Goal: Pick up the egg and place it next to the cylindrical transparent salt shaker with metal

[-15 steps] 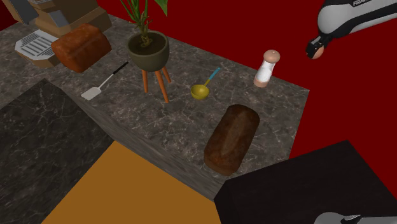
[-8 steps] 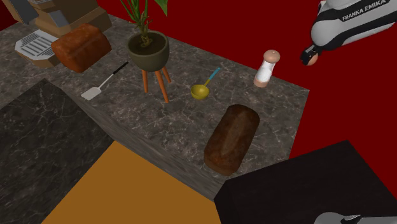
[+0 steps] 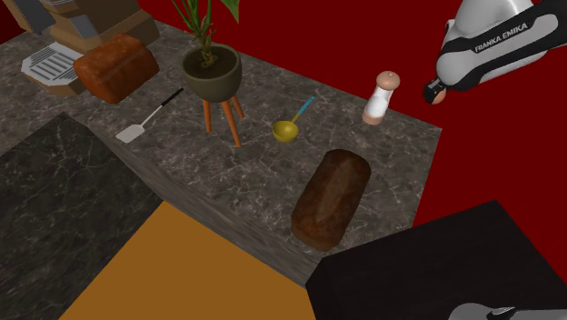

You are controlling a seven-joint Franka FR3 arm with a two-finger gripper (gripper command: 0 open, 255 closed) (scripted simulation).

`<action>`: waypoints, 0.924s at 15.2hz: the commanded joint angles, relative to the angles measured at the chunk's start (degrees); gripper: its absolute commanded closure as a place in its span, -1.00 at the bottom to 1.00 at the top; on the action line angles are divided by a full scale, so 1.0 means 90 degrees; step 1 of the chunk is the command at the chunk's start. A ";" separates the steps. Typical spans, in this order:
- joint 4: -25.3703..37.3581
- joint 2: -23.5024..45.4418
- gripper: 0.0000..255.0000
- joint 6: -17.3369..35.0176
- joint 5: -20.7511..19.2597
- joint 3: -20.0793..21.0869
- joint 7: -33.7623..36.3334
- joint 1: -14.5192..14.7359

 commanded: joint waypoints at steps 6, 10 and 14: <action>0.0050 0.0520 1.00 0.0464 -0.0189 -0.0122 0.0255 0.0075; 0.0111 0.0829 1.00 0.0708 -0.0283 -0.0199 0.0393 0.0126; 0.0193 0.1149 1.00 0.0944 -0.0364 -0.0281 0.0525 0.0182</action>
